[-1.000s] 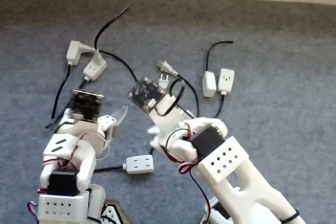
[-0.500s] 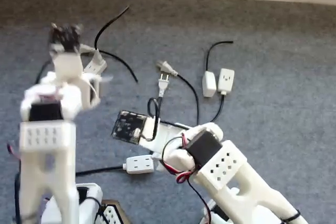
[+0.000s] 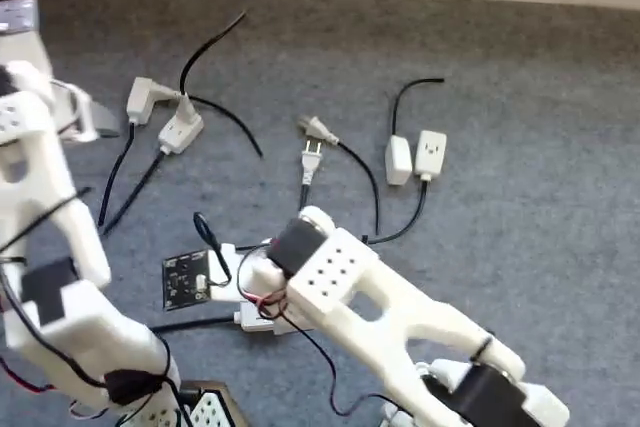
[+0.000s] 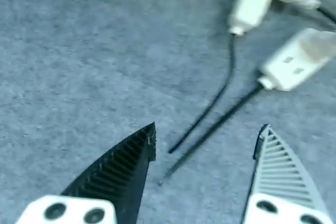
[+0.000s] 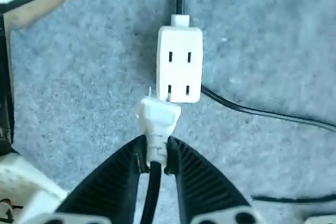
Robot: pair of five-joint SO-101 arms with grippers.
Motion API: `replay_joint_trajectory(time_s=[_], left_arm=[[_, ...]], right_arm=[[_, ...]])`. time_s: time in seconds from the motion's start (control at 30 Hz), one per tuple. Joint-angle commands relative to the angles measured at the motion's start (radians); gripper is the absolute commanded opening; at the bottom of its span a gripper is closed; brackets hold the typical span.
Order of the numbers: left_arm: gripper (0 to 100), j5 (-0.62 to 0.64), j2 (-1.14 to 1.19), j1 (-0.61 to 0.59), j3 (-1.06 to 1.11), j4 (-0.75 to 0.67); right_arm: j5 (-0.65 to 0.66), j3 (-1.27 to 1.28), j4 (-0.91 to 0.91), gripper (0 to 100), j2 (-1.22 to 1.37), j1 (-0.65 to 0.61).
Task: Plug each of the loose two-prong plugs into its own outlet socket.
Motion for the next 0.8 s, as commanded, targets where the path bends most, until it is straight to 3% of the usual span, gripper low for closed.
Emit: replay_joint_trajectory(time_s=[0.0, 0.33, 0.77], left_arm=[[31, -0.058, 0.062, -0.056, -0.096, 0.006], [31, -0.08, 0.217, -0.097, -0.131, -0.058], [31, -0.078, 0.223, -0.097, -0.131, -0.064]], right_arm=[[0.04, -0.093, -0.007, 0.7, 0.031, -0.015], [0.11, -0.251, 0.064, 0.7, 0.153, 0.025], [0.176, -0.314, 0.11, 0.7, 0.22, 0.088]])
